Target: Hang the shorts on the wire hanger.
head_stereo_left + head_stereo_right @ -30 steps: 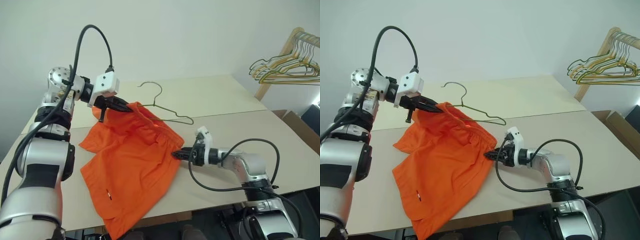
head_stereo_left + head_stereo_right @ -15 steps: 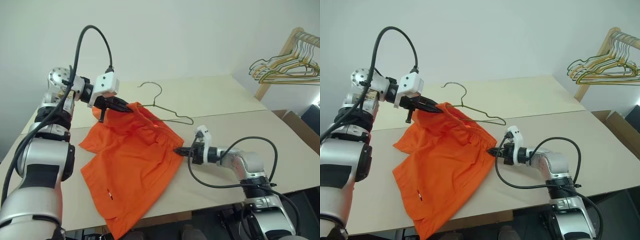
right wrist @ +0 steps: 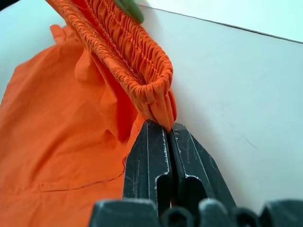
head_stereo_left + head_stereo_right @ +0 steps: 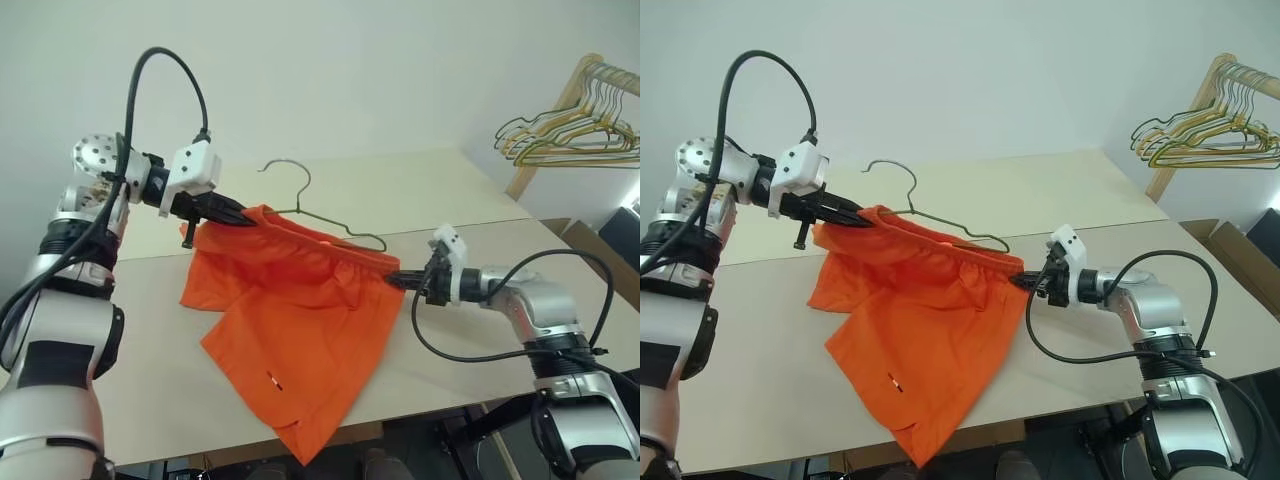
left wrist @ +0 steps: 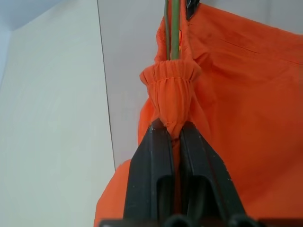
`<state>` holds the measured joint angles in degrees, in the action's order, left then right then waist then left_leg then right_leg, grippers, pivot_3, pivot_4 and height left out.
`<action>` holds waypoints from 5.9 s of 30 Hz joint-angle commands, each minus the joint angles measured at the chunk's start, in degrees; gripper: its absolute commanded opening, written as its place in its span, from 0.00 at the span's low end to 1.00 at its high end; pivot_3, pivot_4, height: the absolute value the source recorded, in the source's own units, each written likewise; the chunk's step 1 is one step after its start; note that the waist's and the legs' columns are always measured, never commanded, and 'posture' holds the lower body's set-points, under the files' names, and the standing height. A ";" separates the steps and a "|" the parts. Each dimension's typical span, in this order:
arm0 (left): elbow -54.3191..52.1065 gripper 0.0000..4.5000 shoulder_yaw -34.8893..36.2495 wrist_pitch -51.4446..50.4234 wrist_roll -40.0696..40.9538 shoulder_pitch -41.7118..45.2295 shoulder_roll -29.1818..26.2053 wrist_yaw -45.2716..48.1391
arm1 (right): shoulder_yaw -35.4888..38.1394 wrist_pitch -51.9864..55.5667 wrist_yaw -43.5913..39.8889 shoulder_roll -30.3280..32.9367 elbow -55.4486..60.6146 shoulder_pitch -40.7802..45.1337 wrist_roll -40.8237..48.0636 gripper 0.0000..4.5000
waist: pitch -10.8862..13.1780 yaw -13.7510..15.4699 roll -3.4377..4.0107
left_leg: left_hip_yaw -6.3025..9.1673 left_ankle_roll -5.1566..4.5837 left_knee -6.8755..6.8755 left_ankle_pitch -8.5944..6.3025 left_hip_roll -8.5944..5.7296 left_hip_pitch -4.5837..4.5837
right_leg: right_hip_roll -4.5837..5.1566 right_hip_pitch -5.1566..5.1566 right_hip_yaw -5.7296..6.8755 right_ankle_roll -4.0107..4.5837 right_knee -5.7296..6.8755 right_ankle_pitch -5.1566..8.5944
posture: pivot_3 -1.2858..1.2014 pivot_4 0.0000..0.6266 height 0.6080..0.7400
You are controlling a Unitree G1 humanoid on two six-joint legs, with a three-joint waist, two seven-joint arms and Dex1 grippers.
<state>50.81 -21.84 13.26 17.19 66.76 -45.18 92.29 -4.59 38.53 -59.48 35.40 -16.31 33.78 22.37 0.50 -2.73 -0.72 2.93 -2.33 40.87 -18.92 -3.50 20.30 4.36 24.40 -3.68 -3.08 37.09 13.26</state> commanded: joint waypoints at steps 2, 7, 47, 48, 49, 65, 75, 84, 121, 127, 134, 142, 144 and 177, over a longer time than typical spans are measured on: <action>-1.60 0.00 -0.64 -0.99 1.73 0.68 -3.06 0.21 | -0.17 -4.64 -1.62 2.13 -2.45 2.21 -3.17 0.00 | 0.00 0.03 0.00 | 0.00 0.02 0.00 0.01 0.00 0.01 | 0.00 0.02 0.00 0.00 0.00 0.00 | 0.52 0.00 1.00; -0.07 0.00 -1.75 1.52 -1.72 0.36 -3.47 0.21 | -0.42 -7.84 -3.27 3.33 -3.81 3.18 -4.91 0.00 | 0.00 0.16 0.00 | -0.01 0.35 0.00 0.20 -0.05 0.01 | 0.03 0.00 0.00 0.00 -0.04 0.00 | 0.52 0.00 1.00; -15.32 0.00 13.75 -4.47 -9.36 -11.48 4.18 -9.53 | -10.59 -30.02 -2.49 2.46 7.45 16.31 -24.99 0.06 | 0.02 0.09 -0.01 | -0.07 0.52 -0.03 0.29 -0.07 0.13 | 0.07 0.25 -0.01 -0.01 0.03 0.01 | 0.51 0.00 1.00; -15.33 0.00 13.90 -4.66 -9.08 -11.32 4.39 -9.47 | -10.57 -30.42 -2.90 2.66 7.81 15.90 -24.77 0.12 | 0.02 0.17 -0.01 | -0.05 0.52 -0.02 0.29 -0.07 0.13 | 0.07 0.23 -0.01 -0.01 0.02 0.01 | 0.51 0.00 1.00; -15.22 0.00 13.80 -4.42 -9.08 -11.11 4.50 -9.13 | -10.73 -31.48 -2.81 2.88 8.08 15.53 -25.17 0.16 | 0.02 0.21 -0.01 | -0.03 0.51 -0.02 0.29 -0.07 0.13 | 0.07 0.21 0.01 -0.01 0.02 0.01 | 0.51 0.00 1.00; -12.51 0.00 13.86 -9.89 -9.31 -9.55 5.98 -9.43 | -8.20 -31.51 2.13 2.11 6.88 16.09 -25.52 0.37 | 0.02 -0.91 -0.01 | -0.04 0.51 -0.03 0.29 -0.06 0.12 | 0.06 0.21 0.00 -0.01 0.02 0.01 | 0.51 0.00 1.00; -10.55 0.00 15.69 -17.69 -7.31 -8.26 7.07 -7.53 | -8.34 -36.76 8.27 1.58 6.77 14.46 -29.04 0.37 | 0.02 -1.40 -0.01 | -0.04 0.52 -0.03 0.29 -0.04 0.12 | 0.04 0.21 -0.01 -0.01 0.02 0.01 | 0.50 0.00 1.00; -8.55 0.00 17.60 -10.08 -5.29 -8.38 8.36 -3.02 | -6.99 -36.45 1.68 2.54 6.21 14.62 -23.48 0.37 | 0.02 -1.38 -0.01 | -0.04 0.51 -0.04 0.29 -0.04 0.13 | 0.06 0.21 -0.02 -0.01 0.00 0.01 | 0.50 0.00 1.00; -2.16 0.00 17.54 -4.16 -8.46 -3.74 11.11 -0.49 | -10.28 -21.56 -15.02 1.07 1.46 20.71 -18.78 0.01 | 0.02 -1.40 -0.01 | -0.03 0.50 -0.03 0.28 -0.02 0.16 | 0.06 0.24 -0.01 -0.01 0.02 0.01 | 0.50 0.00 1.00; -1.26 0.00 18.13 -5.02 -8.24 -3.28 11.19 -0.91 | -9.85 -21.83 -14.20 1.00 1.17 20.54 -19.07 0.01 | 0.02 -1.43 -0.01 | -0.03 0.50 -0.03 0.28 -0.03 0.16 | 0.06 0.25 -0.01 -0.01 0.02 0.01 | 0.50 0.00 1.00; -0.23 0.29 18.64 -6.76 -4.39 -2.61 10.34 0.21 | -7.84 -20.90 -15.74 1.79 0.00 21.89 -16.83 0.00 | 0.02 -1.47 -0.01 | -0.03 0.50 -0.03 0.28 -0.03 0.18 | 0.06 0.27 -0.01 -0.01 0.02 0.01 | 0.50 0.00 1.00; 3.58 0.78 22.06 -6.84 -2.11 1.53 6.91 -0.58 | -2.65 -18.10 -20.25 4.83 -5.01 27.20 -11.62 0.00 | 0.02 -1.69 -0.01 | -0.03 0.56 0.06 0.32 -0.03 0.65 | 0.08 0.76 -0.03 0.00 0.11 0.01 | 0.50 0.00 1.00; 3.84 0.83 22.13 -6.74 -1.43 1.65 5.52 -0.56 | -1.63 -18.83 -22.28 6.08 -5.84 28.05 -10.53 0.00 | 0.02 -1.72 -0.01 | -0.01 0.59 0.13 0.34 -0.05 0.89 | 0.07 0.98 -0.01 0.00 0.12 0.00 | 0.50 0.00 1.00; 11.61 0.02 16.93 -7.02 -1.61 1.78 4.10 0.21 | -0.65 -24.59 -28.39 7.70 -10.47 30.28 -8.79 0.00 | 0.03 -4.26 0.03 | 0.04 0.58 0.15 0.33 -0.05 0.89 | 0.13 0.93 0.02 0.00 0.16 0.00 | 0.49 0.00 1.00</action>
<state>62.73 -6.64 5.15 15.77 66.59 -40.72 92.32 -6.56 15.19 -87.65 42.81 -27.44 62.32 13.06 0.53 -6.99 -0.70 2.96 -1.75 41.02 -18.59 -3.54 21.19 4.50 25.33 -3.66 -3.08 37.25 13.27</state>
